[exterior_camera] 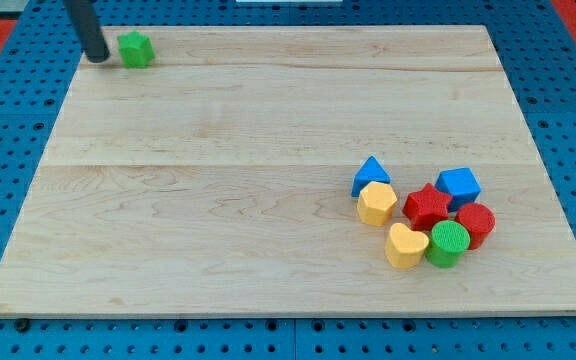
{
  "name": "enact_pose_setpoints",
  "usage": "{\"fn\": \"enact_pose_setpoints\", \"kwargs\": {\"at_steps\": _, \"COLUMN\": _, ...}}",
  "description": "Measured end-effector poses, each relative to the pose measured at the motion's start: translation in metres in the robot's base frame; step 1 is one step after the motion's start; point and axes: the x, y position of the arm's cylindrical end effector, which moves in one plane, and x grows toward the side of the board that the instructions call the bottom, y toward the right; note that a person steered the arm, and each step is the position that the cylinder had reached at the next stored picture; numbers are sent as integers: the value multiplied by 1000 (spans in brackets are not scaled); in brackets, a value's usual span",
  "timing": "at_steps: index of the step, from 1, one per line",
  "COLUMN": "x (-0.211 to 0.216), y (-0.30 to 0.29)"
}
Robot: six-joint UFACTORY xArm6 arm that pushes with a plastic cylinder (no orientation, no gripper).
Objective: Push the green star slightly towards the left center of the board
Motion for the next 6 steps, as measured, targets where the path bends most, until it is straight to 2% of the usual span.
{"fn": "enact_pose_setpoints", "kwargs": {"at_steps": 1, "x": -41, "y": 1}}
{"fn": "enact_pose_setpoints", "kwargs": {"at_steps": 2, "x": -63, "y": 13}}
{"fn": "enact_pose_setpoints", "kwargs": {"at_steps": 3, "x": -48, "y": 98}}
{"fn": "enact_pose_setpoints", "kwargs": {"at_steps": 4, "x": -2, "y": 113}}
{"fn": "enact_pose_setpoints", "kwargs": {"at_steps": 5, "x": -63, "y": 94}}
{"fn": "enact_pose_setpoints", "kwargs": {"at_steps": 6, "x": -64, "y": 73}}
